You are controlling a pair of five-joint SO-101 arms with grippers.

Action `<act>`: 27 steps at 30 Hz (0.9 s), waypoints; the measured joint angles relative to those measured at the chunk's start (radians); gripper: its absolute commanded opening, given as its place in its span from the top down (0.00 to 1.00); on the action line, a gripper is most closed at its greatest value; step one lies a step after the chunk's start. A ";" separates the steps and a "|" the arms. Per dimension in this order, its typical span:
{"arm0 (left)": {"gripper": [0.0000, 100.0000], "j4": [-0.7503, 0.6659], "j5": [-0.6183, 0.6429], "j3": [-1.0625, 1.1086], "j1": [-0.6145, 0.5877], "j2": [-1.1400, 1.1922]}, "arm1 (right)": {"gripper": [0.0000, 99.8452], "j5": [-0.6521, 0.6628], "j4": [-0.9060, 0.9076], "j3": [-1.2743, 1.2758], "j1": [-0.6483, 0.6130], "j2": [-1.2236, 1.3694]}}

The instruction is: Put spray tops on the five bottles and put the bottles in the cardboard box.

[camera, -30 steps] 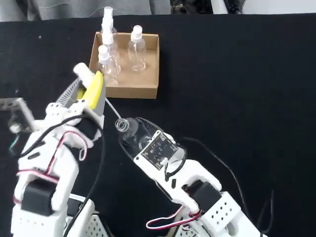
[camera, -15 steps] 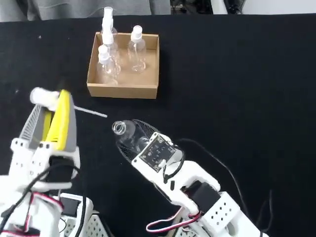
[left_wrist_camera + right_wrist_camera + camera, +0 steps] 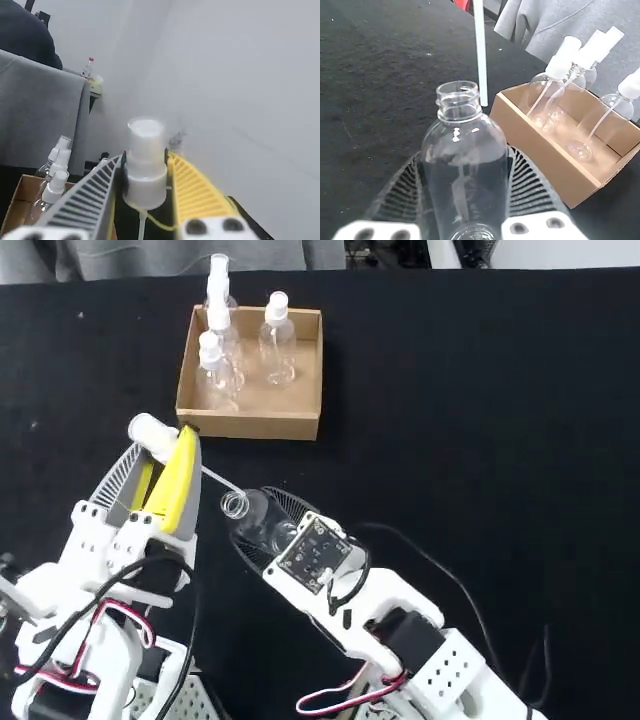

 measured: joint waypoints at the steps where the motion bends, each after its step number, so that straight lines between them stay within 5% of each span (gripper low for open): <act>1: 0.97 0.000 0.000 -0.003 0.003 0.000 | 0.99 0.000 0.000 0.000 0.000 0.000; 27: 0.97 0.103 -0.006 -0.068 -0.041 0.000 | 0.99 0.000 0.000 0.000 0.000 0.000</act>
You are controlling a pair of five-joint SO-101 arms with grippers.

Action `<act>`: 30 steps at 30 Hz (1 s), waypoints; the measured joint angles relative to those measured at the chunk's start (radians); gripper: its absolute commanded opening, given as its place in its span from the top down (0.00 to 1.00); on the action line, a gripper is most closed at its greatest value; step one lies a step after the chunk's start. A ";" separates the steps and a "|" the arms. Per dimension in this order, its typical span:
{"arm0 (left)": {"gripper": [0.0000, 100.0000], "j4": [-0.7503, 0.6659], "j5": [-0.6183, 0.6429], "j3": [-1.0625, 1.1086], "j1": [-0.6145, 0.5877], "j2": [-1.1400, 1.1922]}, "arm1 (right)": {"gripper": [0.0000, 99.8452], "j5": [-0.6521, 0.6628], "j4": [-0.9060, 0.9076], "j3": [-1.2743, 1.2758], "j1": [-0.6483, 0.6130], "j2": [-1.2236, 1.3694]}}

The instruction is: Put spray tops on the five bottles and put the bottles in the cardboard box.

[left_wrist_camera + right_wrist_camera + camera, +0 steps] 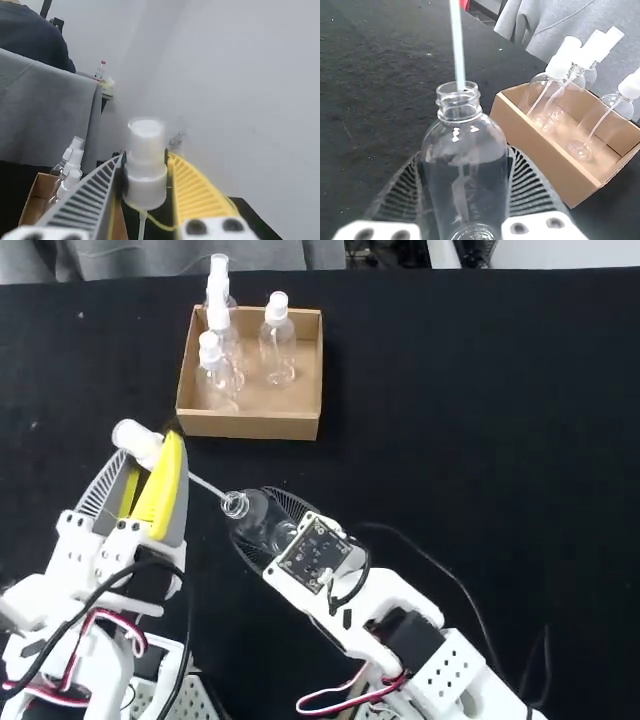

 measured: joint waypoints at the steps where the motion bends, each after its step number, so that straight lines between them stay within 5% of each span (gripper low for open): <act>1: 0.97 0.011 0.000 0.000 0.000 0.000 | 0.99 0.000 0.000 0.000 0.000 0.000; 30: 0.97 0.025 -0.063 0.163 0.071 0.000 | 0.99 0.000 -0.003 0.000 0.000 0.000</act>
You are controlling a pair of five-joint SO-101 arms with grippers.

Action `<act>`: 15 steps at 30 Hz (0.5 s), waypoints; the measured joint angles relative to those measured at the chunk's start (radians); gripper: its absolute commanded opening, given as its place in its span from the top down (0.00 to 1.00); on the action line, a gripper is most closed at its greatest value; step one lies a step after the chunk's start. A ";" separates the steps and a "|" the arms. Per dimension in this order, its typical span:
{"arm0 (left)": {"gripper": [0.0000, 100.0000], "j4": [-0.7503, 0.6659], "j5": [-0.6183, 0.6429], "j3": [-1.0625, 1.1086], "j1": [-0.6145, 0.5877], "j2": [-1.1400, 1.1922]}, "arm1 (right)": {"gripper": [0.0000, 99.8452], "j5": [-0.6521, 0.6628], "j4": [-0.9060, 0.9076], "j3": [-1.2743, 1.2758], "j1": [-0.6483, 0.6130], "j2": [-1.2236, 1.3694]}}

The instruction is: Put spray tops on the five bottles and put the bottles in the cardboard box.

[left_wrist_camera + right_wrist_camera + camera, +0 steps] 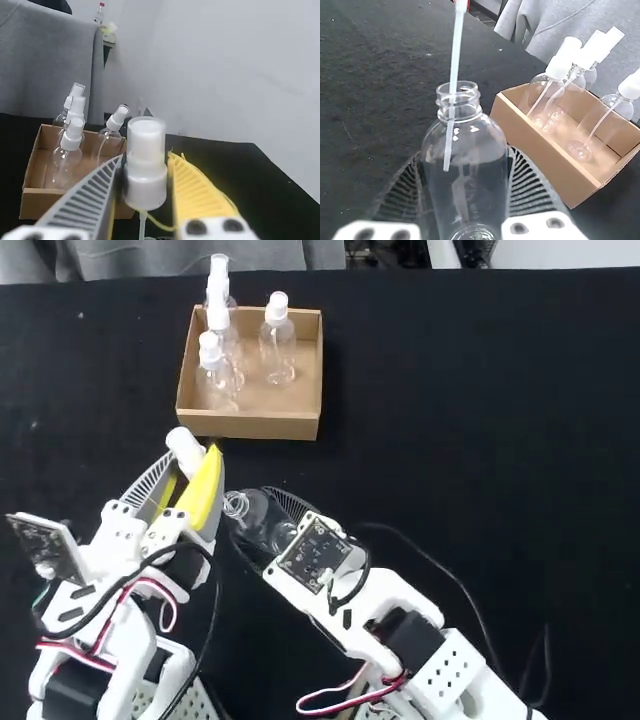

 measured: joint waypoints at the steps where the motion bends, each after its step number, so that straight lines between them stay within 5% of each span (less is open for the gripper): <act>1: 0.97 0.000 0.000 0.003 0.002 0.000 | 0.99 0.000 -0.002 0.000 0.000 0.000; 15: 0.97 0.000 0.000 0.043 0.020 0.002 | 0.99 0.002 -0.038 0.003 0.038 0.000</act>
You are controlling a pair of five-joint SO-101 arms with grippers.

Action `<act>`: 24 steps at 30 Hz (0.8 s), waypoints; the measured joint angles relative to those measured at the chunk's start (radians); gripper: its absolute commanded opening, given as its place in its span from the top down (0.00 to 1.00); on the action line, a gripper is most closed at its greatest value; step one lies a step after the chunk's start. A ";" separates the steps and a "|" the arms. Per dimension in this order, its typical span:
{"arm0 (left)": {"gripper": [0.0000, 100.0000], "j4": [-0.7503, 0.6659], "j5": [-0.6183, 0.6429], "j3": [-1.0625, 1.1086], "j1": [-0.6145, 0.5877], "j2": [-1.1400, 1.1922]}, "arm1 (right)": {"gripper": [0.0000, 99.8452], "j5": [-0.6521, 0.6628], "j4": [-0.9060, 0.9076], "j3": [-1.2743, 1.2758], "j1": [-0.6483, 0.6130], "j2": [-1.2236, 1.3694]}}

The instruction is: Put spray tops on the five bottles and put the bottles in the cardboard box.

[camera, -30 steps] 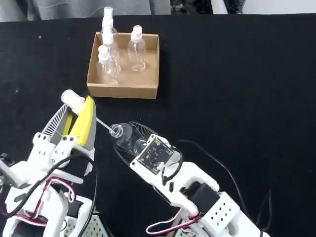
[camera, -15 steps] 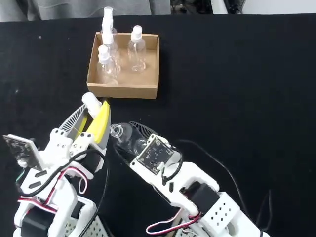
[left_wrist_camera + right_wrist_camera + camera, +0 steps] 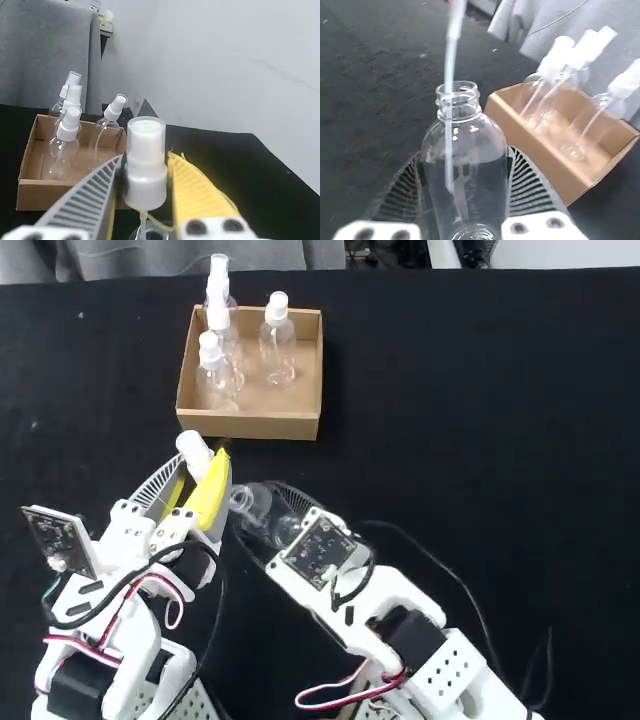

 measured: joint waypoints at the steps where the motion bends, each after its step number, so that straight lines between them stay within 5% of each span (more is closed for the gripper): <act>1: 0.97 0.000 -0.005 0.008 0.000 0.000 | 0.99 0.000 -0.006 0.000 0.006 0.000; 15: 0.96 0.000 -0.106 0.064 0.121 0.002 | 0.99 0.002 -0.011 0.002 0.012 0.000; 24: 0.84 0.000 -0.106 0.064 0.121 0.000 | 0.99 0.000 -0.020 0.014 0.014 0.000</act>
